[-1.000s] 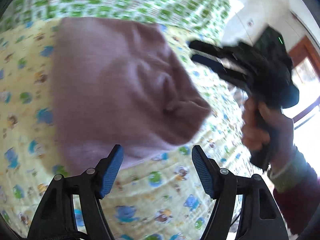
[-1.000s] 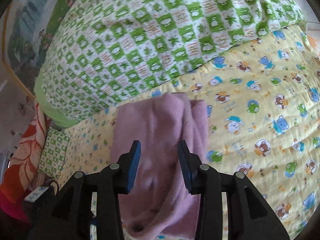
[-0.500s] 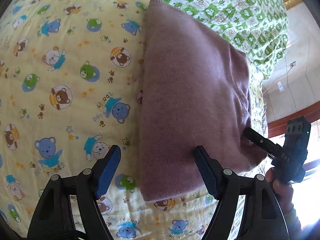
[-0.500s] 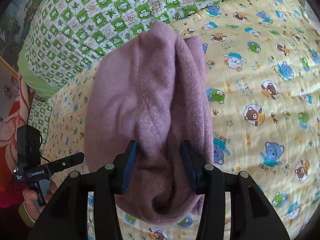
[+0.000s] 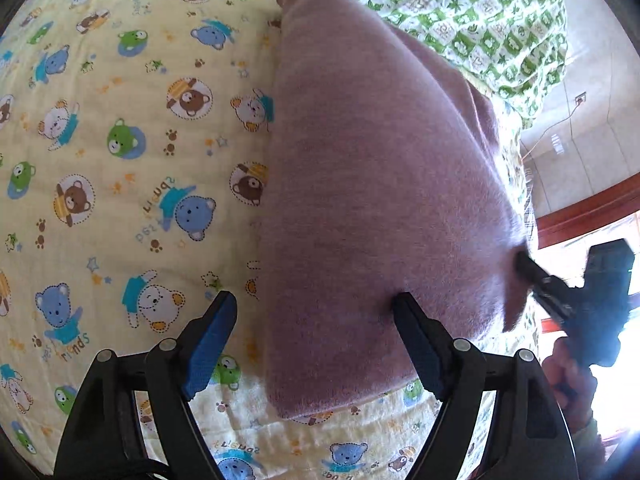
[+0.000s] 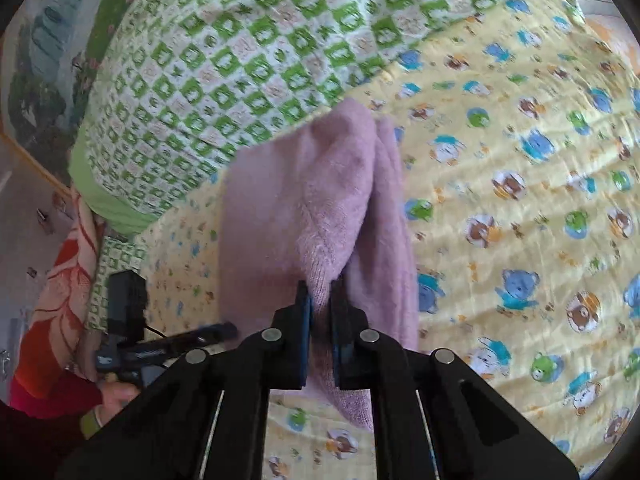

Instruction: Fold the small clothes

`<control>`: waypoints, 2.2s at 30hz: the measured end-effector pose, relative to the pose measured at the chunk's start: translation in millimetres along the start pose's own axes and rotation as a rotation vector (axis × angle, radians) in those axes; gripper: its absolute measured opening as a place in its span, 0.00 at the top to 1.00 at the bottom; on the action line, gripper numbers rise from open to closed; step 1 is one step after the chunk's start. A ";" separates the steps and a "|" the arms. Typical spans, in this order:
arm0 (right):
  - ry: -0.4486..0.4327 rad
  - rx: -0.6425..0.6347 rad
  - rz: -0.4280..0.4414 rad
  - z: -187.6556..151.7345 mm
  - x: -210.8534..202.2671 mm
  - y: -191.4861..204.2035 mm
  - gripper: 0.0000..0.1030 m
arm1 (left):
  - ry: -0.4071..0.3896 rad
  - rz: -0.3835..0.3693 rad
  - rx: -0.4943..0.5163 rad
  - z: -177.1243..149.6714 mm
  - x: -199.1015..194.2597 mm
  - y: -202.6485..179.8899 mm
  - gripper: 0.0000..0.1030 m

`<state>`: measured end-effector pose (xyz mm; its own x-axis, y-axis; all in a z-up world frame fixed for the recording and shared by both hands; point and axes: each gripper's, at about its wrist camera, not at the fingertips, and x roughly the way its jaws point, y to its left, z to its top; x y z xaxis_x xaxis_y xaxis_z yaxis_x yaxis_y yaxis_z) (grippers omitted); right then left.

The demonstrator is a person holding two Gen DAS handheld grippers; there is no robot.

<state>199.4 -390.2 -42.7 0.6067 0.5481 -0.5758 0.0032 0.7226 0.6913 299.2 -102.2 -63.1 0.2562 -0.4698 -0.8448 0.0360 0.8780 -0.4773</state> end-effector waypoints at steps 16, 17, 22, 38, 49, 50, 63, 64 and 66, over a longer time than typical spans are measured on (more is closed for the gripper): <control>0.012 0.022 -0.093 -10.8 30.8 -25.0 0.88 | -0.014 -0.010 -0.024 11.1 0.5 0.3 0.19; 0.009 0.005 -0.103 -9.5 26.8 -20.2 0.86 | -0.024 -0.015 -0.029 15.4 -2.5 0.2 0.19; -0.056 -0.007 -0.109 11.8 13.6 -10.0 0.62 | -0.055 -0.027 -0.063 46.4 -2.6 -1.3 0.18; 0.025 0.035 -0.021 74.6 83.6 -35.5 0.50 | -0.121 -0.054 -0.069 113.2 31.4 0.4 0.46; 0.029 0.129 0.030 78.5 91.1 -51.4 0.45 | -0.068 -0.124 -0.175 106.4 30.1 23.0 0.19; 0.027 0.117 0.034 76.1 86.4 -48.9 0.41 | -0.061 -0.132 -0.183 101.7 29.5 24.9 0.19; 0.134 0.088 0.093 44.2 103.4 -42.1 0.60 | -0.068 -0.203 -0.135 79.4 37.5 7.7 0.63; 0.128 0.077 0.089 44.8 101.0 -37.4 0.64 | -0.077 -0.212 -0.130 77.7 30.7 7.2 0.64; 0.107 0.064 0.100 45.9 91.7 -27.4 0.66 | -0.097 -0.232 -0.126 73.4 15.4 4.7 0.65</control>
<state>291.3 -379.1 -94.4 0.5183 0.6603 -0.5434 -0.0006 0.6357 0.7719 374.3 -98.6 -60.6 0.3461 -0.6407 -0.6854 -0.0140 0.7269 -0.6866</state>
